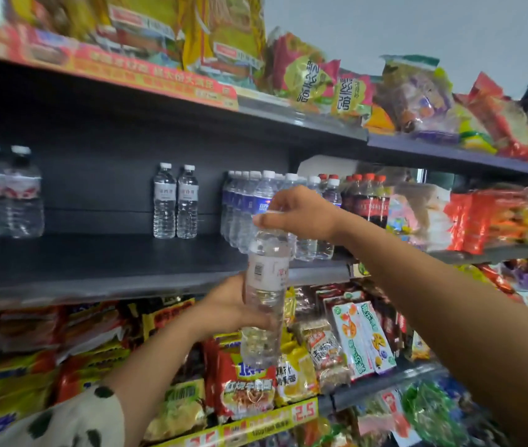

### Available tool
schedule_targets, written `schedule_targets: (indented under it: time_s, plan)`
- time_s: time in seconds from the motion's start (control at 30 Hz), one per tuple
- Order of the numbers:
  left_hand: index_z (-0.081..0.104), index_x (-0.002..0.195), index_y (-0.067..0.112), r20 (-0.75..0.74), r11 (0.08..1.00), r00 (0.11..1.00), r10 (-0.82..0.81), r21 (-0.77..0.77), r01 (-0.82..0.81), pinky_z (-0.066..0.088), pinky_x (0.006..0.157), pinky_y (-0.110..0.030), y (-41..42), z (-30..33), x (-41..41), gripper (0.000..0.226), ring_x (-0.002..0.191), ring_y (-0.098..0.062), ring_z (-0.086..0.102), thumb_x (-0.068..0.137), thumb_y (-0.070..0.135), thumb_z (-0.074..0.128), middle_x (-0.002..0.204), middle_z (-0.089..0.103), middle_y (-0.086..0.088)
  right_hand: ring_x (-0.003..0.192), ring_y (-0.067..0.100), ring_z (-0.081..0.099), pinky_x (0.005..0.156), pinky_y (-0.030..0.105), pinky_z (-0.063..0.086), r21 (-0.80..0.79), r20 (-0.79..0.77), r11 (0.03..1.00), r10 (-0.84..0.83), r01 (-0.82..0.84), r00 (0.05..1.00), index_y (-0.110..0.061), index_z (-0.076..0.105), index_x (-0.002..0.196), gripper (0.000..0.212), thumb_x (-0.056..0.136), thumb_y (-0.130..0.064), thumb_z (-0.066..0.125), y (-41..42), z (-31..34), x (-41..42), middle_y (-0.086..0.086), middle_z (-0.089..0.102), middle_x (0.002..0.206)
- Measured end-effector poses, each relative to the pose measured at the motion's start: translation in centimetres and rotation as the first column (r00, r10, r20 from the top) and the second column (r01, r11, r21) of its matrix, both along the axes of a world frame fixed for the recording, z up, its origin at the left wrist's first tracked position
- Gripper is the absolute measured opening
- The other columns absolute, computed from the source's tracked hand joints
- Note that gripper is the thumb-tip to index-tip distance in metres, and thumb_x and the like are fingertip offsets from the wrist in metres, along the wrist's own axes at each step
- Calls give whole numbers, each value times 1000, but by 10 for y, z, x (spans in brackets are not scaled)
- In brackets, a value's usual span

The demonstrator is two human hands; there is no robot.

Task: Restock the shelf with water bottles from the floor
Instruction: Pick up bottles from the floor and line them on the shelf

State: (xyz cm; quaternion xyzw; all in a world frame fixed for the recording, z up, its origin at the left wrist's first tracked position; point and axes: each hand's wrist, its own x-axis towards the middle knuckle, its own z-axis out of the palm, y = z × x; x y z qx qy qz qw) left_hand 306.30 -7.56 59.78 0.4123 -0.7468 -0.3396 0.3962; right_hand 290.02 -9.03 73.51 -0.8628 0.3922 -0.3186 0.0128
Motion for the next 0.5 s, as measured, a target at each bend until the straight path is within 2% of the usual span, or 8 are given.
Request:
schedule_targets:
  time_s: [0.07, 0.2, 0.37, 0.5]
  plan:
    - [60, 110, 0, 11, 1000, 1000, 6, -3, -5, 53, 88, -34, -7, 12, 6, 47, 92, -18, 67, 67, -9, 79, 103, 71, -12, 64, 8, 54, 63, 26, 45, 13, 6, 995, 97, -97, 995, -6, 66, 83, 39, 82, -44, 69, -7, 13, 2, -1, 62, 69]
    - [58, 117, 6, 24, 999, 999, 28, 34, -28, 51, 95, -33, -15, 31, 16, 54, 105, -22, 66, 68, -5, 78, 112, 70, -11, 54, 9, 42, 54, 27, 36, -110, -53, 978, 175, -180, 983, 3, 60, 69, 44, 84, -38, 68, -28, 30, 13, 5, 51, 60]
    - [53, 124, 17, -20, 989, 990, 140, 59, -139, 51, 90, -22, -8, 40, 23, 60, 106, -13, 66, 72, -1, 78, 115, 69, -2, 47, 10, 37, 49, 26, 33, -160, 32, 965, 214, -206, 976, 4, 58, 63, 46, 83, -36, 69, -52, 42, 38, 7, 48, 55]
    - [56, 115, 21, -19, 952, 952, 305, -9, -306, 53, 86, -20, 4, 40, 35, 55, 98, -8, 67, 69, 7, 83, 109, 70, 1, 46, 11, 35, 47, 26, 32, -174, 114, 957, 254, -232, 961, -6, 50, 53, 48, 81, -40, 70, -56, 51, 65, 4, 42, 51]
